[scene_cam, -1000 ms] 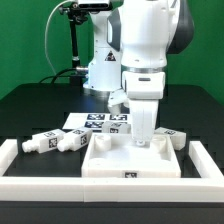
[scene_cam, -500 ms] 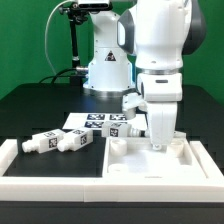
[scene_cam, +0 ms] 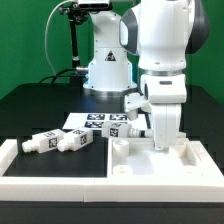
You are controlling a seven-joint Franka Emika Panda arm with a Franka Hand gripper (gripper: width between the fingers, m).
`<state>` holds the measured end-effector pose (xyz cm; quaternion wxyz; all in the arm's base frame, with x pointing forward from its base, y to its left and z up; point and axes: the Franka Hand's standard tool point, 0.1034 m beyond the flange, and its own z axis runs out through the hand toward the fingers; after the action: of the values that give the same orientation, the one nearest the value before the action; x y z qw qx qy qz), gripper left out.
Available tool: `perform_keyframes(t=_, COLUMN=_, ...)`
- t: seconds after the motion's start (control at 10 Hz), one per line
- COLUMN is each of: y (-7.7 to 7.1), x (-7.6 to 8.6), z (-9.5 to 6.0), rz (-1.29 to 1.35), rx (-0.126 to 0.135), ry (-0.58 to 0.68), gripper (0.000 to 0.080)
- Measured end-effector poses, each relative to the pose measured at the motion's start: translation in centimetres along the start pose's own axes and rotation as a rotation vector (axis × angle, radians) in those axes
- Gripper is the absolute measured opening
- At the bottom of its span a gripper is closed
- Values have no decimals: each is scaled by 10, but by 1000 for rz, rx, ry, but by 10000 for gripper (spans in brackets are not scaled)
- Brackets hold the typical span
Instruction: Assemble one leg
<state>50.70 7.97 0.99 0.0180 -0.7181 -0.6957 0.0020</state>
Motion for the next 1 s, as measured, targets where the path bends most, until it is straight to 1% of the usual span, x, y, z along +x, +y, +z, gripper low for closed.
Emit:
perform_keyframes(t=0.1, y=0, x=0, z=0, rz=1, rx=0, ry=-1, gripper=54)
perform_keyframes(t=0.2, y=-1, x=-1, z=1, rz=5, rx=1, ry=-1, gripper=151)
perform_keyframes(t=0.3, y=-1, x=-1, z=1, rz=6, rx=1, ry=-1, gripper=288)
perform_keyframes(t=0.4, y=-1, x=-1, z=1, rz=6, rx=2, ry=-1, gripper=288)
perform_keyframes(t=0.5, y=-1, x=-2, z=1, rz=7, rx=2, ry=-1, gripper=489)
perform_keyframes(t=0.6, y=0, x=-3, z=1, rz=9, rx=1, ry=-2, gripper=595)
perform_keyframes(t=0.7, y=2, x=-8, z=-8, rz=44, rx=-14, ry=-2, gripper=595)
perform_keyframes(t=0.8, y=6, x=-12, z=-25, rz=94, rx=-41, ry=-4, gripper=640)
perform_keyframes(t=0.9, y=5, x=-10, z=-39, rz=137, rx=-61, ry=-4, gripper=647)
perform_keyframes(t=1.0, y=4, x=-6, z=-49, rz=184, rx=-70, ry=-3, gripper=647)
